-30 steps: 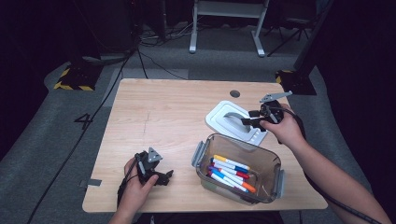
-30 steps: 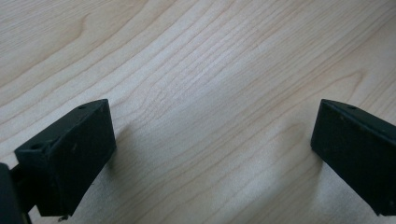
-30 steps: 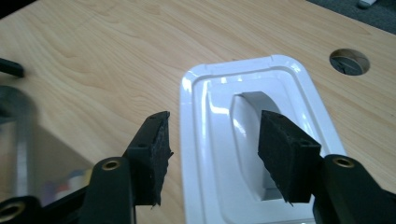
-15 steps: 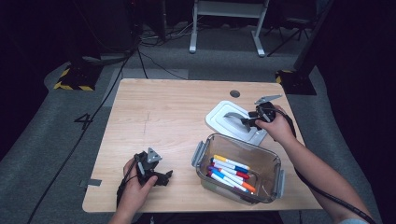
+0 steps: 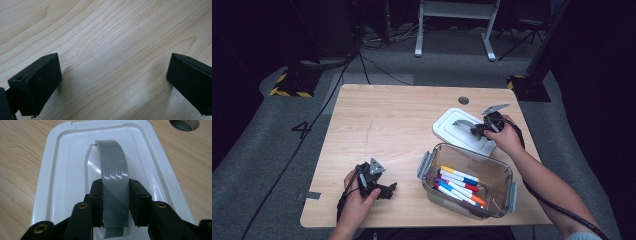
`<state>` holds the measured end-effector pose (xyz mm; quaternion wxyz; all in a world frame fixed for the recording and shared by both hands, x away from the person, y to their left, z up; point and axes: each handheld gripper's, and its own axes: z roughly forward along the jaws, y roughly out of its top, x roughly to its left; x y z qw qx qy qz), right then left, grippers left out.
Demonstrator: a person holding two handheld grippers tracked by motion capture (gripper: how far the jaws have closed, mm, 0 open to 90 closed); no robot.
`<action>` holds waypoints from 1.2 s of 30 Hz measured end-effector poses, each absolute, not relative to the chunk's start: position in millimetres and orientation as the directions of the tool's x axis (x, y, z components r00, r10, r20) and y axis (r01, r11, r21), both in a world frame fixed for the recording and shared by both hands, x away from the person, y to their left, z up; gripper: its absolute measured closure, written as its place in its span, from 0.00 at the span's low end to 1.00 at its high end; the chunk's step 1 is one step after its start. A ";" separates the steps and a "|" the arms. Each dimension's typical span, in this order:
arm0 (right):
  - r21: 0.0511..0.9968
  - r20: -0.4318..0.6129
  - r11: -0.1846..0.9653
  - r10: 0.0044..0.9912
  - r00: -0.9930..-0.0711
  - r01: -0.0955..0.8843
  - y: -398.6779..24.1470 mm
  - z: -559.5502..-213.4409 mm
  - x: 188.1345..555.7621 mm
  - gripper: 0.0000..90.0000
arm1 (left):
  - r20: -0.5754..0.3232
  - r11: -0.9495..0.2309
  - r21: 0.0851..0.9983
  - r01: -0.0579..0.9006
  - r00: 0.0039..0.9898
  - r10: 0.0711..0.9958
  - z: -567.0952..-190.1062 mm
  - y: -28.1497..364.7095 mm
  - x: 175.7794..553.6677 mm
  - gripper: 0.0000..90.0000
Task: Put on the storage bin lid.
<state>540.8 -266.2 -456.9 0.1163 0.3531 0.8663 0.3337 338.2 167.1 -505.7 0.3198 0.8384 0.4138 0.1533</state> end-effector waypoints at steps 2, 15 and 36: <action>0.668 0.034 0.525 0.686 -0.726 0.527 -267.5 -451.2 540.0 0.75 | -0.010 -0.451 0.663 0.597 0.610 0.792 -505.8 167.0 338.2 0.00; 0.718 0.016 0.515 0.661 -0.750 0.469 -278.8 -397.7 517.4 0.75 | -0.006 -0.452 0.665 0.595 0.610 0.793 -505.7 167.2 338.6 0.00; 0.773 0.001 0.519 0.573 -0.820 0.364 -285.6 -302.2 440.8 0.75 | -0.012 -0.454 0.662 0.597 0.614 0.789 -505.7 167.2 339.2 0.00</action>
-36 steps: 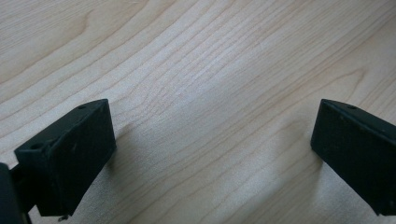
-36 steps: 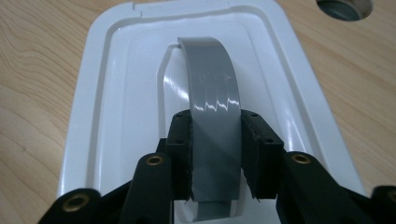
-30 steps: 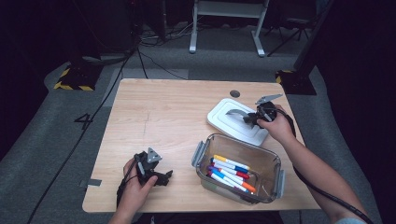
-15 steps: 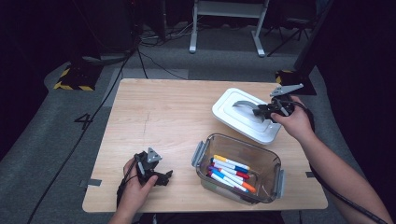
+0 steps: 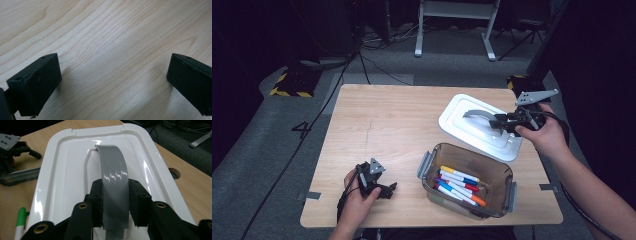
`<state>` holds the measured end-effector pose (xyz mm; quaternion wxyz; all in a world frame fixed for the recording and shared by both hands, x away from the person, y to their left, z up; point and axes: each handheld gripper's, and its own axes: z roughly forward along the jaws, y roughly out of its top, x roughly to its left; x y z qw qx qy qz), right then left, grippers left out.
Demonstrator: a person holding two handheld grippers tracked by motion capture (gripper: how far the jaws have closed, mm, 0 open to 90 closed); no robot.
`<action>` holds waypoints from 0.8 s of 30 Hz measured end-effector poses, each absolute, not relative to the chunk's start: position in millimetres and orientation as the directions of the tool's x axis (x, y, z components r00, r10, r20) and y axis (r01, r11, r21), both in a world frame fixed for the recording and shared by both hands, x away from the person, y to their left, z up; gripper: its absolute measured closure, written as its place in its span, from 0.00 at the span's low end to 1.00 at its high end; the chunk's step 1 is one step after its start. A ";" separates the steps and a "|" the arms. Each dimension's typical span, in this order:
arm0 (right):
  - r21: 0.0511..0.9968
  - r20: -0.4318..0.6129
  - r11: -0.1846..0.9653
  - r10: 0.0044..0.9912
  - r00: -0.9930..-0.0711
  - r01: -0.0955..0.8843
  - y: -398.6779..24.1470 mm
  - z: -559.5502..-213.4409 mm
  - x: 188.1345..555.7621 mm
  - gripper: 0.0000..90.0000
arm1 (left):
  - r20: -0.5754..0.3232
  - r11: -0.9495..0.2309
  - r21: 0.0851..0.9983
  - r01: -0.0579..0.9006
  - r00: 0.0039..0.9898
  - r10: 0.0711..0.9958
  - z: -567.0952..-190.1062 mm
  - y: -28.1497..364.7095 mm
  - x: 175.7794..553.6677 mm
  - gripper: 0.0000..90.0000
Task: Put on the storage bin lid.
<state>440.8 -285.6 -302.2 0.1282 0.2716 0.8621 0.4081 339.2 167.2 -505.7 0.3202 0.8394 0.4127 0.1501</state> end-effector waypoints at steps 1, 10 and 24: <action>0.774 0.002 0.522 0.563 -0.827 0.358 -284.3 -300.5 435.4 0.75 | -0.012 -0.454 0.662 0.597 0.614 0.789 -505.7 167.2 339.2 0.00; 0.775 0.011 0.545 0.493 -0.870 0.319 -270.9 -294.5 391.1 0.75 | -0.013 -0.453 0.662 0.597 0.614 0.789 -505.7 167.1 339.2 0.00; 0.748 0.044 0.580 0.443 -0.895 0.323 -259.4 -318.7 346.9 0.75 | -0.013 -0.453 0.662 0.597 0.614 0.789 -505.7 167.1 339.2 0.00</action>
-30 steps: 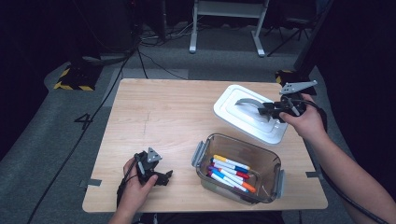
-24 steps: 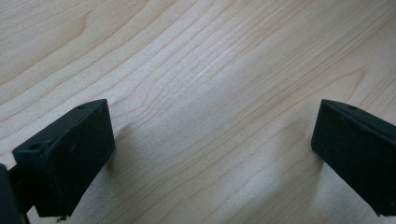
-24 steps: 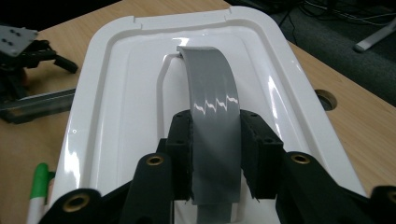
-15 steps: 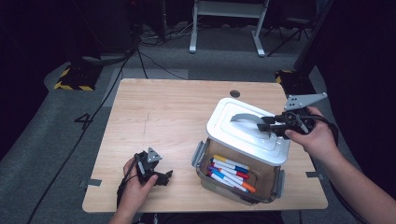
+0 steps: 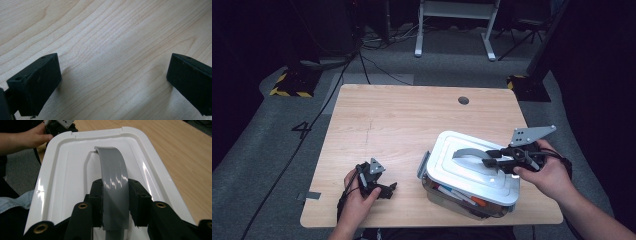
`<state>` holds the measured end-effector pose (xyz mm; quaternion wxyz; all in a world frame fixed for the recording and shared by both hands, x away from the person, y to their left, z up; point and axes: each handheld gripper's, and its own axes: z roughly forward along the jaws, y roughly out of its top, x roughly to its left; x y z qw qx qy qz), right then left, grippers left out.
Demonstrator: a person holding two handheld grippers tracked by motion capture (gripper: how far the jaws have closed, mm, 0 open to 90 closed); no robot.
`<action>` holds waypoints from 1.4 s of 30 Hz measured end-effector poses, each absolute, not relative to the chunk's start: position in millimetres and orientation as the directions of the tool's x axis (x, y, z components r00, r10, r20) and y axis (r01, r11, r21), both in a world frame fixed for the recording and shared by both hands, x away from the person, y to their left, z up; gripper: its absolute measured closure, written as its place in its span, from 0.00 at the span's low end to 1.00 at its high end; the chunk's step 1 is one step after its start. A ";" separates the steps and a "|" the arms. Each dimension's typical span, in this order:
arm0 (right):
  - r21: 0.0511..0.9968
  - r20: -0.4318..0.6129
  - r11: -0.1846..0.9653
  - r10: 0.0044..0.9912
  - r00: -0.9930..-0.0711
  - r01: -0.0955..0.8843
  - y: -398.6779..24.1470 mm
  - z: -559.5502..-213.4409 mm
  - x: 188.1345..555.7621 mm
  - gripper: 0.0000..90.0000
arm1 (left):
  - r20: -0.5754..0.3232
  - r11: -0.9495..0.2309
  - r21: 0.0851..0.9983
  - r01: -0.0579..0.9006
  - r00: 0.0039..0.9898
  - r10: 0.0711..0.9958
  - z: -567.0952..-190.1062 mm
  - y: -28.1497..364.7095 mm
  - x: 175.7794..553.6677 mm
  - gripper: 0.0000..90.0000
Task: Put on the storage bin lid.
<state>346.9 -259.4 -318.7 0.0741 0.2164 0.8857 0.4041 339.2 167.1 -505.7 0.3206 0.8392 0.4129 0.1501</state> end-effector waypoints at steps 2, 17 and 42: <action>0.740 0.048 0.585 0.445 -0.894 0.331 -258.6 -324.3 343.5 0.75 | -0.013 -0.453 0.662 0.597 0.614 0.789 -505.7 167.1 339.1 0.00; 0.733 0.077 0.587 0.429 -0.900 0.343 -254.2 -352.2 333.5 0.75 | -0.013 -0.454 0.661 0.597 0.614 0.789 -505.6 167.2 339.2 0.00; 0.732 0.038 0.617 0.386 -0.922 0.288 -237.1 -355.9 350.0 0.75 | -0.016 -0.453 0.662 0.597 0.616 0.788 -505.8 167.1 339.8 0.00</action>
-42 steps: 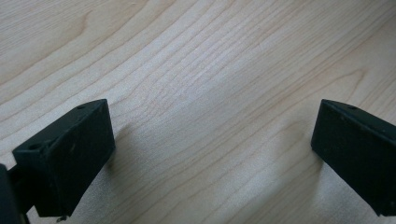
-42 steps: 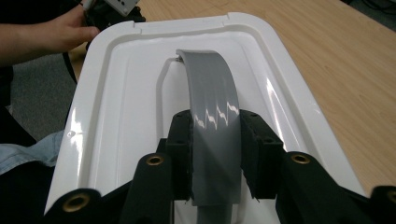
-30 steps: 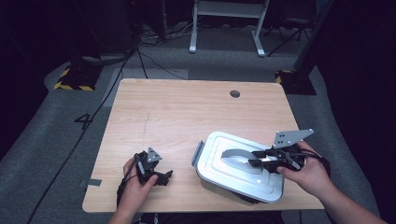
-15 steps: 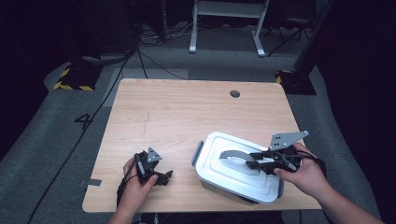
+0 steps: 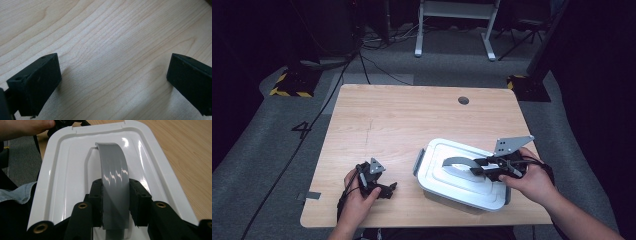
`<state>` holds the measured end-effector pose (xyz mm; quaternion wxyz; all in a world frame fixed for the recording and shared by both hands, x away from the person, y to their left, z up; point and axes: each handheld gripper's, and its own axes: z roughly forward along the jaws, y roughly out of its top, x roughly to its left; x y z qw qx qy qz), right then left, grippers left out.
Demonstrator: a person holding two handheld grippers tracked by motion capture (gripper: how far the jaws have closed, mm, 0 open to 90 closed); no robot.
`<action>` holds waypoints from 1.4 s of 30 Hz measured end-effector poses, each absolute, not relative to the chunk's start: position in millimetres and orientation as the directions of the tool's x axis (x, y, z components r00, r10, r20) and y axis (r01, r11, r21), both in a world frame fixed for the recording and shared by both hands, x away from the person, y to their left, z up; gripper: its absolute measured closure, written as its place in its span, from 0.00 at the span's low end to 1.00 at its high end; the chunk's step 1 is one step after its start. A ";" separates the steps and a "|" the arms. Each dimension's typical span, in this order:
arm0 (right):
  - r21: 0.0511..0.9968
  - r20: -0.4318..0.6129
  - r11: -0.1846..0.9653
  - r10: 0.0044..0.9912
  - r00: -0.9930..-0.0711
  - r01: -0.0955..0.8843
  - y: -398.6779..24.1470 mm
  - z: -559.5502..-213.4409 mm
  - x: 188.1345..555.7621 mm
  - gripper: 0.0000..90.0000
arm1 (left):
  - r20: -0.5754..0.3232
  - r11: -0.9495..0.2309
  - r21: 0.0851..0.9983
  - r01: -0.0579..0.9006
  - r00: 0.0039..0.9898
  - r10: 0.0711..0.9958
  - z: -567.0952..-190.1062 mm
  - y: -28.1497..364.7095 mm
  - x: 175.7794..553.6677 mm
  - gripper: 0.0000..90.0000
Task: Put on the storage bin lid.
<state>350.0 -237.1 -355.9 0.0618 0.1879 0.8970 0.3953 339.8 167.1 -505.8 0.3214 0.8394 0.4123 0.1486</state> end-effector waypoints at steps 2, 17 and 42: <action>0.732 0.044 0.615 0.387 -0.921 0.293 -237.0 -355.8 350.5 0.75 | -0.017 -0.452 0.662 0.597 0.615 0.788 -505.8 167.0 339.8 0.00; 0.785 0.050 0.535 0.448 -0.893 0.312 -246.1 -340.7 353.8 0.49 | -0.017 -0.455 0.660 0.597 0.618 0.786 -505.6 170.8 340.5 0.00; 0.811 0.025 0.410 0.687 -0.726 0.417 -339.5 -338.6 375.7 0.46 | -0.021 -0.438 0.663 0.607 0.600 0.800 -506.1 186.4 338.5 0.00</action>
